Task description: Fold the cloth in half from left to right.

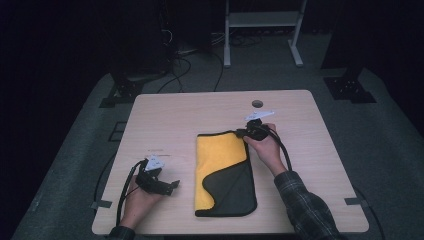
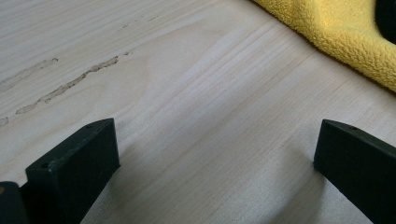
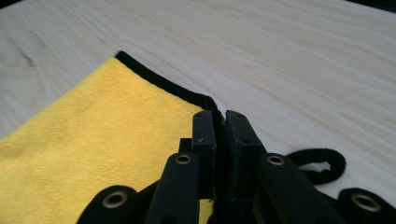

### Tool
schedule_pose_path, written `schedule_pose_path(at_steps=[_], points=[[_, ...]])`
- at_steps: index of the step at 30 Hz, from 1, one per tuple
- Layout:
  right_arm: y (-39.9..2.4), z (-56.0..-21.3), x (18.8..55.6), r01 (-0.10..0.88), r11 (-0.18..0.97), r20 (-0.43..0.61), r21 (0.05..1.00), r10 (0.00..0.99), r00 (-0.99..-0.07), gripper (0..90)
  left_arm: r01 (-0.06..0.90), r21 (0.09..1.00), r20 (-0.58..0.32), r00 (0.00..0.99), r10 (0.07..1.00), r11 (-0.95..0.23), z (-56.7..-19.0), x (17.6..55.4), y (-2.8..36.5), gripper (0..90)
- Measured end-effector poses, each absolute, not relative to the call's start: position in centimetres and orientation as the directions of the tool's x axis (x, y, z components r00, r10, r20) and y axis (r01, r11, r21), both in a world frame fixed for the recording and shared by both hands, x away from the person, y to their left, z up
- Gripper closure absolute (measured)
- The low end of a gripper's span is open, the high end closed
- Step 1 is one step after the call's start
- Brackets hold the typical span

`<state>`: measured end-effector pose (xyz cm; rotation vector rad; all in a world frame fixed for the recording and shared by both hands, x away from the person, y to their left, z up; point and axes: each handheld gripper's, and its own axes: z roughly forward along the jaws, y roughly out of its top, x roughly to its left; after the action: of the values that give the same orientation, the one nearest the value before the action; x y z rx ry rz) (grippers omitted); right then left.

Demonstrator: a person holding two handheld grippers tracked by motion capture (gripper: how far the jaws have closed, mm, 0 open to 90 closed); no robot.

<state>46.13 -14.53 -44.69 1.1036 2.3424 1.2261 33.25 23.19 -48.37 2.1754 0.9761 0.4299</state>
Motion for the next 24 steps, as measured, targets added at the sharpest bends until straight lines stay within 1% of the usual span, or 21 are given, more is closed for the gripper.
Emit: schedule_pose_path(at_steps=[5, 8, 9, 10, 12, 14, 18, 20, 24], points=[[-14.9, -46.1, 47.0, 0.531, 0.363, 0.092, 0.766, 0.755, -0.649, 80.7, 0.517, 0.716, 0.014, 0.660, 0.751, -0.468, -48.4, 33.2, 23.2, 0.0], [-15.2, -46.9, 47.4, 0.534, 0.380, 0.057, 0.755, 0.774, -0.631, 77.4, 0.517, 0.716, 0.015, 0.661, 0.750, -0.469, -48.4, 33.2, 23.2, 0.0], [-15.3, -47.0, 47.5, 0.535, 0.384, 0.038, 0.752, 0.786, -0.617, 74.6, 0.517, 0.716, 0.015, 0.661, 0.750, -0.470, -48.4, 33.2, 23.2, 0.0], [-15.8, -47.3, 47.8, 0.553, 0.355, 0.065, 0.754, 0.797, -0.601, 72.7, 0.516, 0.715, 0.016, 0.662, 0.749, -0.471, -48.4, 33.2, 23.2, 0.0], [-16.1, -47.4, 47.9, 0.555, 0.346, 0.073, 0.756, 0.799, -0.597, 71.8, 0.515, 0.716, 0.016, 0.662, 0.749, -0.471, -48.4, 33.2, 23.3, 0.0], [-16.3, -47.4, 47.9, 0.557, 0.342, 0.070, 0.757, 0.805, -0.589, 69.8, 0.516, 0.716, 0.015, 0.662, 0.749, -0.471, -48.4, 33.2, 23.3, 0.0], [-16.8, -46.9, 47.8, 0.543, 0.321, 0.054, 0.776, 0.824, -0.565, 68.9, 0.515, 0.716, 0.016, 0.662, 0.749, -0.471, -48.4, 33.2, 23.3, 0.0], [-17.1, -46.5, 47.7, 0.541, 0.306, 0.067, 0.784, 0.824, -0.562, 69.1, 0.516, 0.716, 0.015, 0.662, 0.749, -0.470, -48.4, 33.2, 23.3, 0.0], [-17.2, -45.6, 46.7, 0.518, 0.315, 0.074, 0.795, 0.798, -0.599, 69.2, 0.516, 0.716, 0.015, 0.662, 0.749, -0.470, -48.4, 33.2, 23.3, 0.0]])
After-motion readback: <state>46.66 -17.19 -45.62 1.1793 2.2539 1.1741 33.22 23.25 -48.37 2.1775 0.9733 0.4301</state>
